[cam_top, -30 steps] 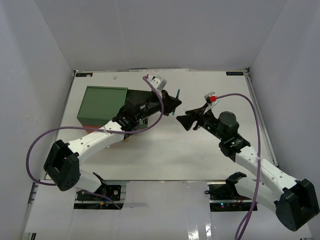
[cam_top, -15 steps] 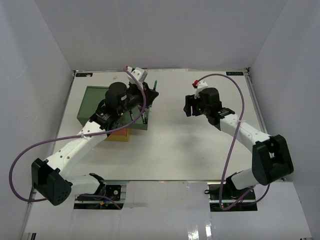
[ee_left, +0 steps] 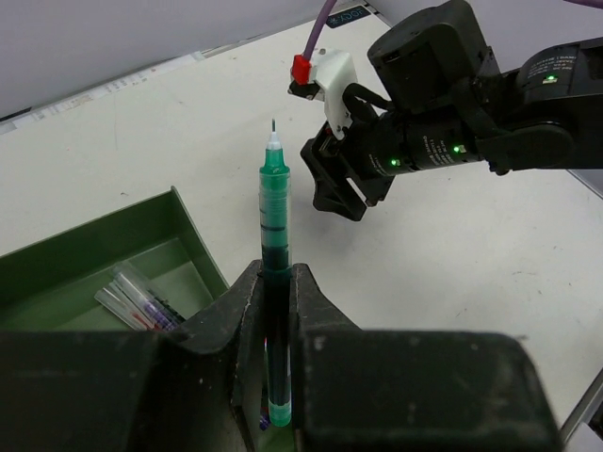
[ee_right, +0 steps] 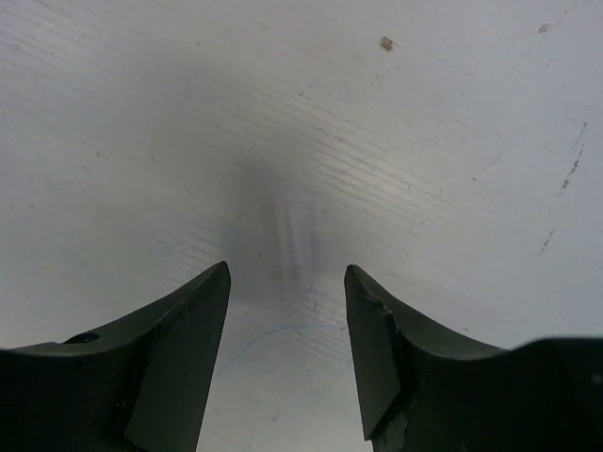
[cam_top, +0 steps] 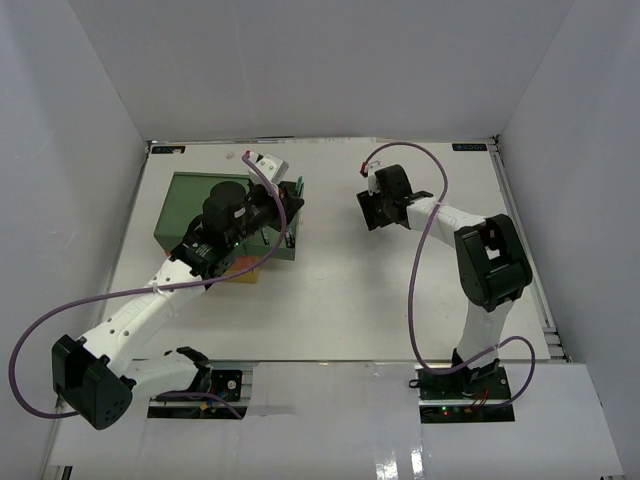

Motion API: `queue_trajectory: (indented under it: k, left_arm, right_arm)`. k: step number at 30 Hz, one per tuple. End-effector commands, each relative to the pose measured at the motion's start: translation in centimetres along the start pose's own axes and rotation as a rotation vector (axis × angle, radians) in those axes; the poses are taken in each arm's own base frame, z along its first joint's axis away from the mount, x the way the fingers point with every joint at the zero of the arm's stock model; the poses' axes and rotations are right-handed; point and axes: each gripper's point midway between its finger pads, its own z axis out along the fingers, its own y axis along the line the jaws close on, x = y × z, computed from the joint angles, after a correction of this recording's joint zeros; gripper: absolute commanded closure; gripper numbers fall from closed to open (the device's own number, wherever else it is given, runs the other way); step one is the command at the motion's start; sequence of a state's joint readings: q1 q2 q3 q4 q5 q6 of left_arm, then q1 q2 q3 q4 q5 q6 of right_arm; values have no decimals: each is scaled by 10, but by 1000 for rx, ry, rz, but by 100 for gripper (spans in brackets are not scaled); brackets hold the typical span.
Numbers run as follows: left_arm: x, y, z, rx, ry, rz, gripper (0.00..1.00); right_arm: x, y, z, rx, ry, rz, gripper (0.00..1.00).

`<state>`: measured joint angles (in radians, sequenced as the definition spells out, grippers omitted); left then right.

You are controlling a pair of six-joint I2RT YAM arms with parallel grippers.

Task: Sort the stationery into containers
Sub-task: Close the pen cap on the pen.

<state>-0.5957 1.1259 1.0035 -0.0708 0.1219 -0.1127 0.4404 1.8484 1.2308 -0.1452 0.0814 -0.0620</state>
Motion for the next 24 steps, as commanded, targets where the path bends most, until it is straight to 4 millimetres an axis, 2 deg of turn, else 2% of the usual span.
queue_trajectory:
  k: [1, 13, 24]
  left_arm:
    - [-7, 6, -7, -23, -25, 27, 100]
    - [-5, 6, -6, -27, -20, 21, 100]
    - [0, 5, -2, -16, -3, 12, 100]
  right_arm:
    - [-6, -7, 6, 25, 22, -36, 42]
    - [3, -7, 36, 26, 79, -57, 49]
    - [8, 0, 34, 31, 100, -80, 57]
